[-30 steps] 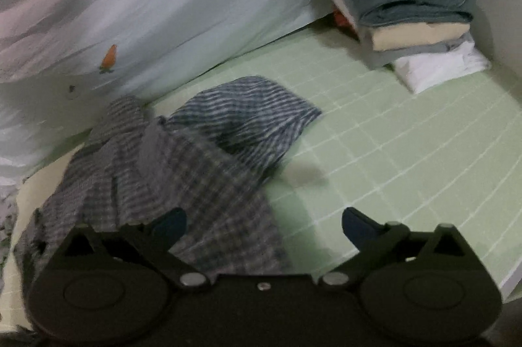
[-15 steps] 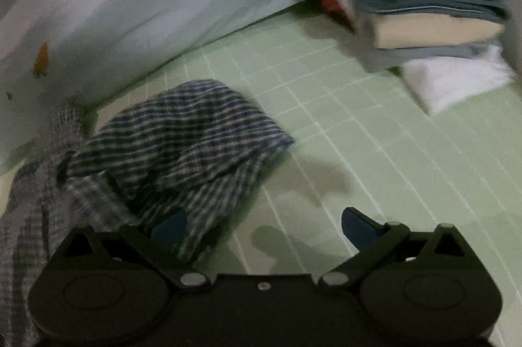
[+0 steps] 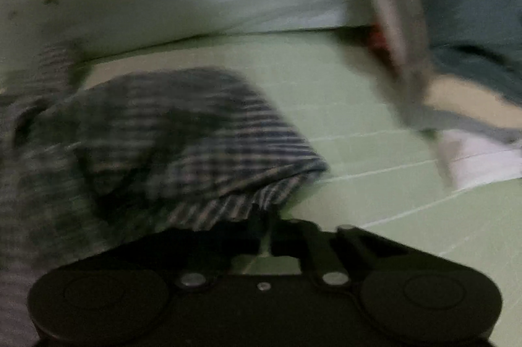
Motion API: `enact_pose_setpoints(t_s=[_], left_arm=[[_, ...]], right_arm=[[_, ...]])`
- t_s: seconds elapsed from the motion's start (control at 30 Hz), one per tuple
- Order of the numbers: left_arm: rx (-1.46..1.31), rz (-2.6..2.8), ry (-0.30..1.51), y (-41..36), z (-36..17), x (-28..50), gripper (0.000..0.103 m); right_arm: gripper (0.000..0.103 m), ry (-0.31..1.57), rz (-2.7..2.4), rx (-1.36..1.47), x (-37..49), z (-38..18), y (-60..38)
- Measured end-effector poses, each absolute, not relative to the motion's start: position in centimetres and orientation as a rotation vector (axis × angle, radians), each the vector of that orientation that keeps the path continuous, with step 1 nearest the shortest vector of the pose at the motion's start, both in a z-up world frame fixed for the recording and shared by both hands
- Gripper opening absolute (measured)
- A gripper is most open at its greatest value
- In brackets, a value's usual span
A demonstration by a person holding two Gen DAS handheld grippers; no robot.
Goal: Fold clothes
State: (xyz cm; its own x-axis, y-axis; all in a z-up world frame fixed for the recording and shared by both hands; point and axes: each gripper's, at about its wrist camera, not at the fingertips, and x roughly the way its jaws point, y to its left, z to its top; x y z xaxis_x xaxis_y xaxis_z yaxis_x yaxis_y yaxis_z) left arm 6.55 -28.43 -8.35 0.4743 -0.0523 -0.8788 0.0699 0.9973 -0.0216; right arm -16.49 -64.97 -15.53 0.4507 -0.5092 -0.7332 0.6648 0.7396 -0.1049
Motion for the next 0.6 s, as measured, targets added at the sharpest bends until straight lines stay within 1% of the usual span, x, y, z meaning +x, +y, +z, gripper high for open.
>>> enact_pose_setpoints(t_s=[0.17,0.23,0.3,0.33,0.37,0.43,0.47,0.5,0.53,0.6], left_arm=[[0.038,-0.074,1.07,-28.9,-8.3,6.4,0.096],[0.032,-0.066,1.085,-28.9,-8.6,6.6,0.096],[0.023,-0.062,1.102,-28.8,-8.9,6.9,0.096],[0.021,-0.061,1.109,-28.8,-9.1,7.0,0.096],[0.021,-0.063,1.111,-28.9,-9.1,7.1,0.096],[0.032,-0.071,1.108,-29.2,-9.1,7.1,0.096],[0.04,-0.076,1.107,-29.4,-9.1,7.2,0.096],[0.049,-0.081,1.106,-29.5,-9.1,7.2,0.096],[0.058,-0.085,1.106,-29.7,-9.1,7.3,0.096],[0.065,-0.093,1.111,-29.8,-9.2,7.4,0.096]], right_arm=[[0.0,0.768,-1.102,0.0,-20.0,-12.7,-67.8],[0.003,0.787,-1.144,0.042,-20.9,-12.5,-69.1],[0.016,0.794,-1.151,0.132,-21.8,-12.3,-70.4],[0.036,0.764,-1.149,0.177,-22.2,-12.1,-70.5],[0.05,0.743,-1.152,0.204,-22.5,-11.8,-70.2],[0.059,0.693,-1.149,0.223,-22.1,-11.5,-69.8],[0.068,0.68,-1.128,0.219,-21.7,-11.4,-69.4],[0.073,0.673,-1.119,0.243,-21.5,-11.4,-69.3],[0.081,0.666,-1.11,0.267,-21.2,-11.5,-69.2],[0.082,0.653,-1.104,0.358,-20.7,-11.8,-69.2]])
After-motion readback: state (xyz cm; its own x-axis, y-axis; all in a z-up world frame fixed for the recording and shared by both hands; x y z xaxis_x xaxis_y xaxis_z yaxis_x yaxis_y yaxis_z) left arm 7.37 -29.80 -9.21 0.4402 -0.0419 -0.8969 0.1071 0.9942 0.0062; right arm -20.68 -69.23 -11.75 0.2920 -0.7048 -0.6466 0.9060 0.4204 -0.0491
